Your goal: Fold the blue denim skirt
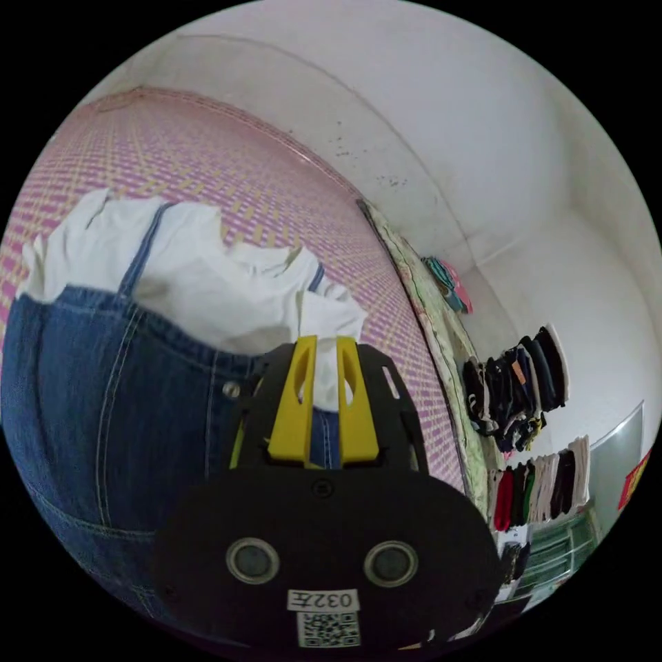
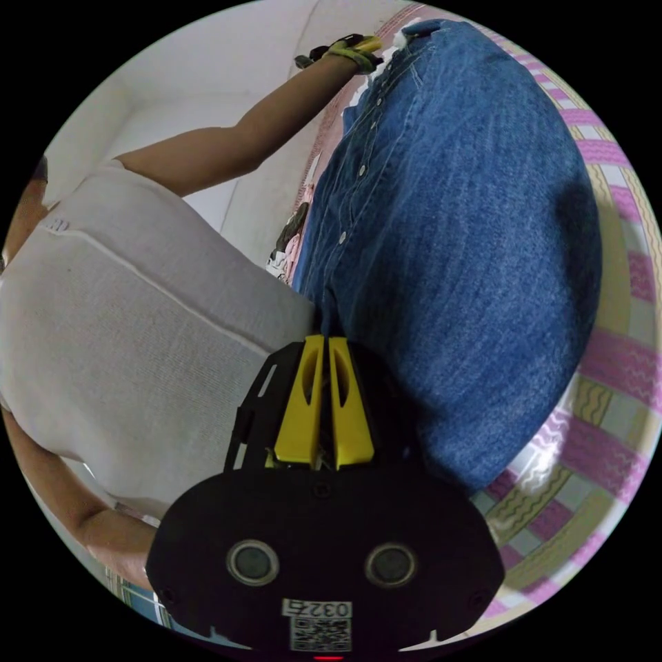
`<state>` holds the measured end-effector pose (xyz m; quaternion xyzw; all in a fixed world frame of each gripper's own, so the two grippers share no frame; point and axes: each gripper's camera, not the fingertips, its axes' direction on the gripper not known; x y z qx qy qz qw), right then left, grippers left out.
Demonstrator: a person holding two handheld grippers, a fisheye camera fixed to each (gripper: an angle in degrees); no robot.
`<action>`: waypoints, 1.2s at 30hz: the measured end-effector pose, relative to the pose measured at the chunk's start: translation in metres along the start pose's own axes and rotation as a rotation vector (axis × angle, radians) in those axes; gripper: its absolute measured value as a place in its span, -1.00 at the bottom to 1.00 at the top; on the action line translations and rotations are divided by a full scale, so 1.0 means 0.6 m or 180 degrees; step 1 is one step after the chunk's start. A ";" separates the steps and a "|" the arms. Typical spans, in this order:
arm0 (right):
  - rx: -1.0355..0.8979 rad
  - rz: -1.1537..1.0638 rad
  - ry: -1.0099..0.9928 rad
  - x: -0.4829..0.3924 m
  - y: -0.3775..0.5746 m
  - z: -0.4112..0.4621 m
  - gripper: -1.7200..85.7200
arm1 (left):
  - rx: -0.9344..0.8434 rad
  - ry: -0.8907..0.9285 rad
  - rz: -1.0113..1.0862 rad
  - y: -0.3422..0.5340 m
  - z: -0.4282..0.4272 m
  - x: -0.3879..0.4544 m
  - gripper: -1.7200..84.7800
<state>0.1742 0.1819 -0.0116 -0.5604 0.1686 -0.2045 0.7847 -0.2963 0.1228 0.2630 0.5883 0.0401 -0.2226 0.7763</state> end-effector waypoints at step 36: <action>0.0000 0.0077 -0.0140 -0.008 0.038 -0.051 -0.98 | -0.0504 -0.0192 0.0076 -0.116 0.229 -0.094 -0.98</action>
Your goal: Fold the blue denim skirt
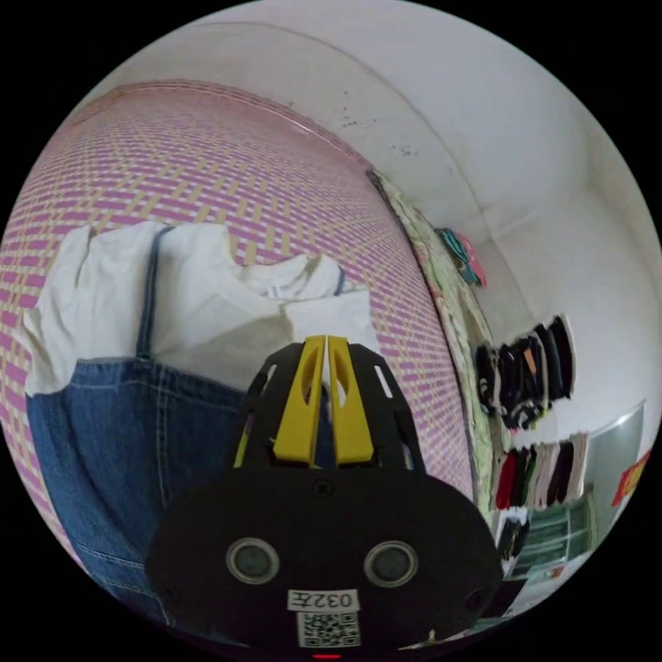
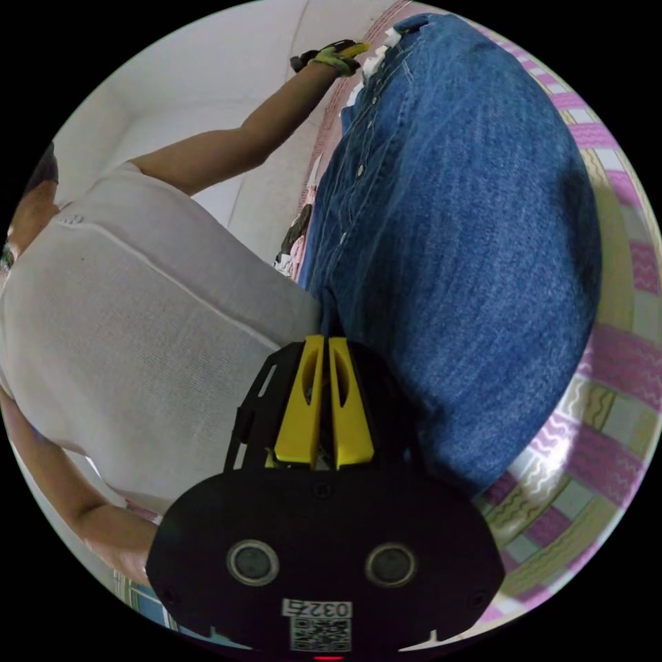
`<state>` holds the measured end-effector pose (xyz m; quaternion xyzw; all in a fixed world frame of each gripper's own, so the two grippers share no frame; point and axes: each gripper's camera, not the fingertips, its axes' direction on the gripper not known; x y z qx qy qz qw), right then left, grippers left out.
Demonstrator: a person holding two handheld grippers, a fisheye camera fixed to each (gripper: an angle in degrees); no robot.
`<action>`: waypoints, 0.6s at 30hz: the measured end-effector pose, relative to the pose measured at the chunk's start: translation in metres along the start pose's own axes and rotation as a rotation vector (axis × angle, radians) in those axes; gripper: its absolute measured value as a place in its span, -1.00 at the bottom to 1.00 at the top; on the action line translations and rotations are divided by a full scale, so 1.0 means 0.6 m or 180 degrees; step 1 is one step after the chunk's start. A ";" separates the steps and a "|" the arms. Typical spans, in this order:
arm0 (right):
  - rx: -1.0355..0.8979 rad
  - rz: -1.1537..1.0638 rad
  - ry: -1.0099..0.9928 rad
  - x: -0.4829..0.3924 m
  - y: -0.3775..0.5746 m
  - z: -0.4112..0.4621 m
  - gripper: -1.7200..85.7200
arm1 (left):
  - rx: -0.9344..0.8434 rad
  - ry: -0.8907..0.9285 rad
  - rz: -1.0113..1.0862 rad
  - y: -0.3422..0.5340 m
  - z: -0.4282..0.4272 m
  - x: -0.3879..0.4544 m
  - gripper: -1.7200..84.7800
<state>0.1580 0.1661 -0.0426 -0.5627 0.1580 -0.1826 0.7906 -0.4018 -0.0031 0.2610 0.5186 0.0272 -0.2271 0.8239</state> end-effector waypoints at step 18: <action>0.1213 -0.0100 0.0922 -0.246 0.145 -0.147 -0.98 | -0.1234 0.0251 -0.0337 -0.001 0.195 0.159 -0.97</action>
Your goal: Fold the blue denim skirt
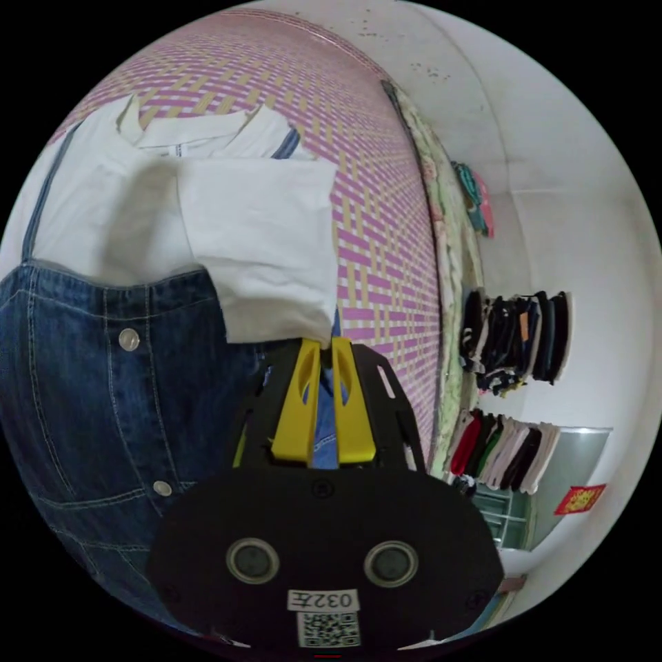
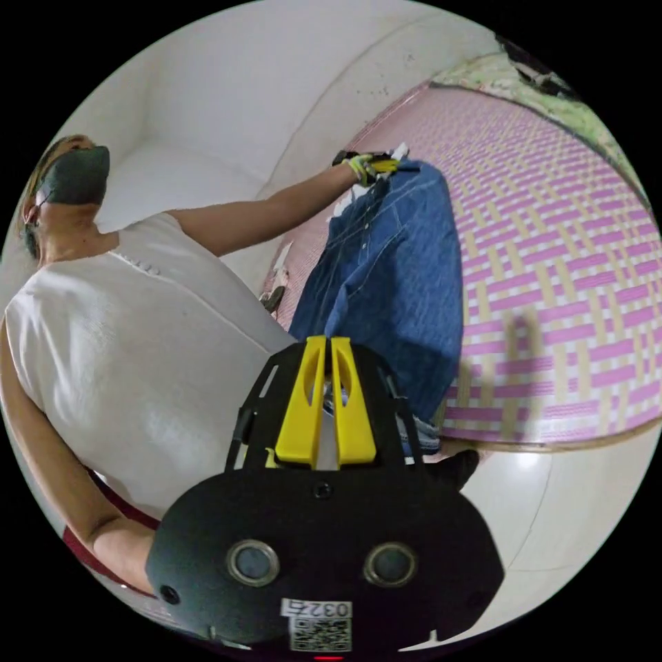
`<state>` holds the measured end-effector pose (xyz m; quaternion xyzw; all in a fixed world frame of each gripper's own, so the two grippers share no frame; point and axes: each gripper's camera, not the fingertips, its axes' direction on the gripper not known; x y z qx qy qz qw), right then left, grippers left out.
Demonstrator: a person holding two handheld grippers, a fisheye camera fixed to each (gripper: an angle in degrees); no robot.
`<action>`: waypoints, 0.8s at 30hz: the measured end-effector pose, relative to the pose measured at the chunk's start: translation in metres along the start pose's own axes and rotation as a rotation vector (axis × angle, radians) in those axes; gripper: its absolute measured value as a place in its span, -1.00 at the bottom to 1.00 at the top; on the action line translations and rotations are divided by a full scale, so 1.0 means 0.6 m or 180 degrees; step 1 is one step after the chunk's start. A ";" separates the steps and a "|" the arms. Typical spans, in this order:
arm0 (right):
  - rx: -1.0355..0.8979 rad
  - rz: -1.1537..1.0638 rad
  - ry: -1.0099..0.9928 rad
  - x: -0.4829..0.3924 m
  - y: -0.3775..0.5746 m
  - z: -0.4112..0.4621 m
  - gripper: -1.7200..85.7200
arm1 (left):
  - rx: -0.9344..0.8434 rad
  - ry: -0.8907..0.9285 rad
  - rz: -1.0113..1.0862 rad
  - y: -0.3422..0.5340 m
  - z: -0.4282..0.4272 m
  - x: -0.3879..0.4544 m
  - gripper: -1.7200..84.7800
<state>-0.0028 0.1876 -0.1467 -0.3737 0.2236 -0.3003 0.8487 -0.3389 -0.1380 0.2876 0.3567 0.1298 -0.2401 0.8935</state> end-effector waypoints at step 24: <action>-0.0634 0.0040 0.0100 -0.104 0.045 0.188 -0.98 | -0.0049 -0.0418 0.0549 0.003 -0.174 0.131 -0.88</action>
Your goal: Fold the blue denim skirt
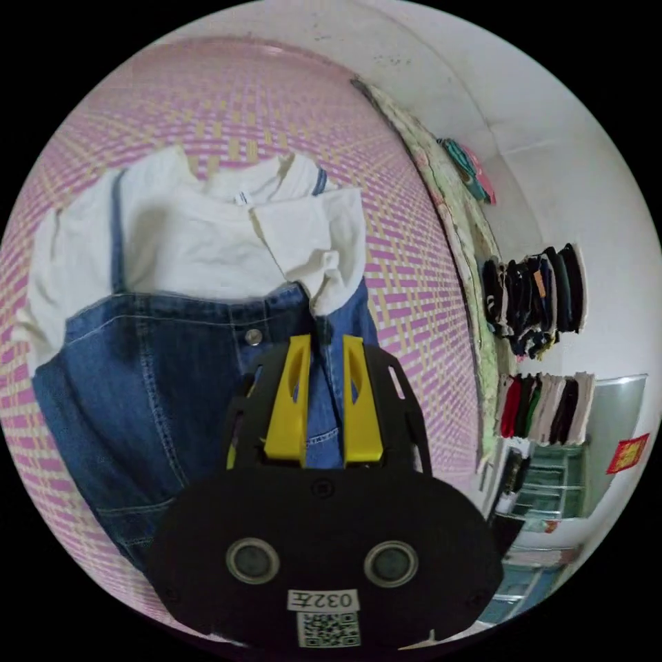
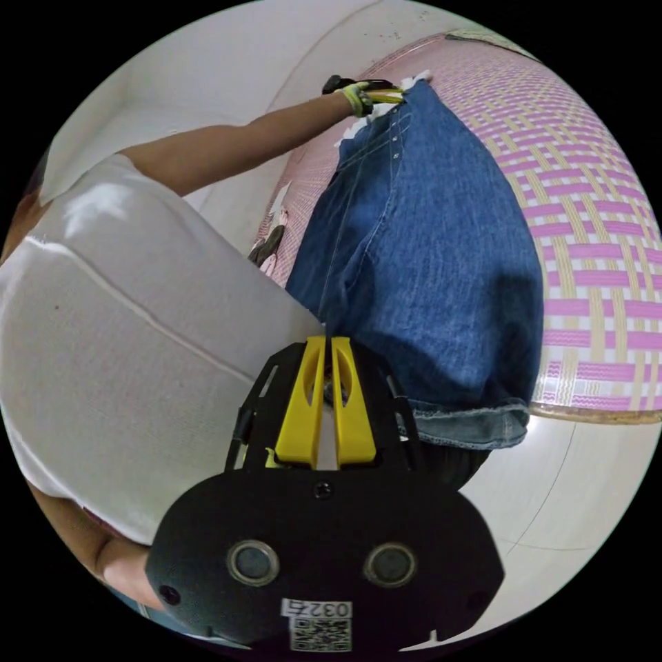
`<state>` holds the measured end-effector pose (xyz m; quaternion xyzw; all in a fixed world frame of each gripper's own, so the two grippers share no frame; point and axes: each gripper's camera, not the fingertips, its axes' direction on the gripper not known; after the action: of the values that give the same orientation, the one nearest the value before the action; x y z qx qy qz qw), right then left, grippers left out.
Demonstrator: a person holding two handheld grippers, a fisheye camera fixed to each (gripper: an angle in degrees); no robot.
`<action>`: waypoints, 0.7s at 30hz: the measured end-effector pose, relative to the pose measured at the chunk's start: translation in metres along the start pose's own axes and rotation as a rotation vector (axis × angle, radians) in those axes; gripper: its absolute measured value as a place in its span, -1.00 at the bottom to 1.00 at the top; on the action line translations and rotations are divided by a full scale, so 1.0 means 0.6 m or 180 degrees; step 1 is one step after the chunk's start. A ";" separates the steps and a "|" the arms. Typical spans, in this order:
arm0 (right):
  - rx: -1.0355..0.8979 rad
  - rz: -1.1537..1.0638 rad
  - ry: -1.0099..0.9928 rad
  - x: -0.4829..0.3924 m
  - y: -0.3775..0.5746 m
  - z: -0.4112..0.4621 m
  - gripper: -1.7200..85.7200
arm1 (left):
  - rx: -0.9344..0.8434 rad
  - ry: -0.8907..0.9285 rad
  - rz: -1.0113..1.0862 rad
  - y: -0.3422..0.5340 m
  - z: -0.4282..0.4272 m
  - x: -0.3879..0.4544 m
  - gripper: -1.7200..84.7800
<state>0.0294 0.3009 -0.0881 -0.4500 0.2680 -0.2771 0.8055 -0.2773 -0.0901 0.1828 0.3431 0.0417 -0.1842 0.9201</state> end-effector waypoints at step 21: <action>0.0284 0.0216 0.1238 0.073 0.079 -0.119 -0.86 | -0.1408 0.0571 0.1652 0.820 0.009 0.455 -0.99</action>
<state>0.0211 0.2507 -0.1696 -0.3426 0.4210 -0.3431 0.7666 0.1568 0.1644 0.4343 0.1495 0.0726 0.1000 0.9810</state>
